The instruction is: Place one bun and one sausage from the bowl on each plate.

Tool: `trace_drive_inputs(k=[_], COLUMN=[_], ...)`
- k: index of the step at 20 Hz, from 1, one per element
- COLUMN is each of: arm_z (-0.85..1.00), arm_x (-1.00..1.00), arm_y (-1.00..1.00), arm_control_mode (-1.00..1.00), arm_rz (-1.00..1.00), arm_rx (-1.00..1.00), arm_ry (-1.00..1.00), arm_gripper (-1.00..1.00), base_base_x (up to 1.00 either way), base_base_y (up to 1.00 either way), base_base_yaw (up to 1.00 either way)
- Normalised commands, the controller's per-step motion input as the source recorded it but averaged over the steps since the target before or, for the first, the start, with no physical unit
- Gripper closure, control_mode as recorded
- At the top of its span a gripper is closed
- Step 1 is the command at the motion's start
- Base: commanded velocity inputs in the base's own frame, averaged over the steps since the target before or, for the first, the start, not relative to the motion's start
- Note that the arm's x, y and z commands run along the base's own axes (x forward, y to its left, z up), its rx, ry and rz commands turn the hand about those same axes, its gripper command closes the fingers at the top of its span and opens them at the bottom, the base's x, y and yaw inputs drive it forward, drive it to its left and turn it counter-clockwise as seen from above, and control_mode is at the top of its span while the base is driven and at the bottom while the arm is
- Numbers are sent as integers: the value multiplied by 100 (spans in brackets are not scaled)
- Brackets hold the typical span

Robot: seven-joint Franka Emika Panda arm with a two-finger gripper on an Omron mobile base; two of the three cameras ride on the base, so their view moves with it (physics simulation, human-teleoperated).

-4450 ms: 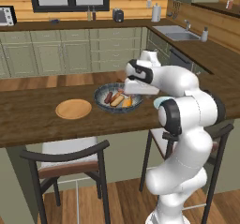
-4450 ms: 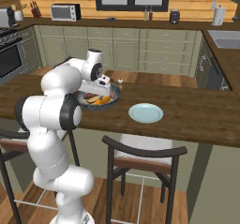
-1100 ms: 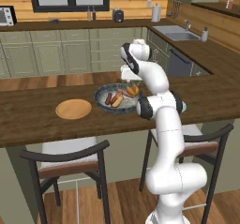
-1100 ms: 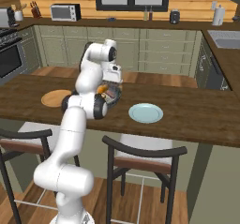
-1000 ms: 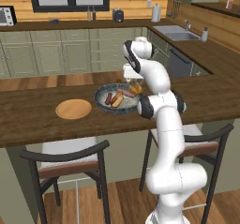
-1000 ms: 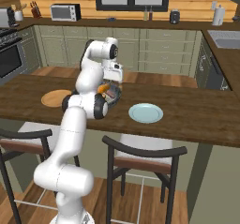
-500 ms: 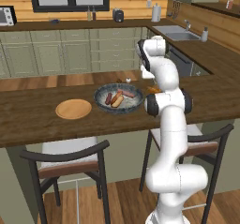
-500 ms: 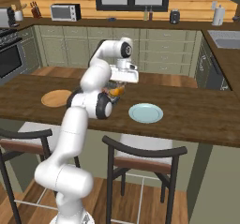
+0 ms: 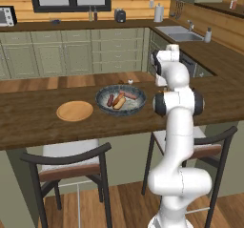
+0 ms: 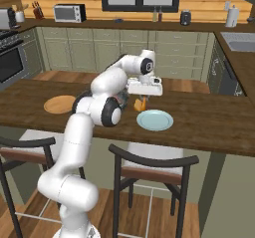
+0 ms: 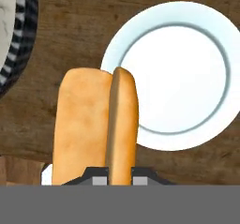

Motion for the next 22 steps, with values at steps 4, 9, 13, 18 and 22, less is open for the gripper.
trace_drive_inputs(k=[4, 9, 13, 18, 22], arm_z=[-49, -28, -11, 0, 0], arm_x=[4, 10, -23, 4, 22], arm_y=[-11, 0, 0, -1, -26], arm_control_mode=[-100, -100, -100, -100, -100], arm_rz=[17, 7, 0, 0, 2], arm_rx=[2, 2, 0, 0, 6], arm_ry=[-40, -21, -3, -1, -1], arm_gripper=[100, 100, 100, 100, 100], base_base_x=[0, 0, 0, 0, 0], base_base_y=[0, 0, 0, 0, 0], base_base_yaw=[0, 0, 0, 0, 0])
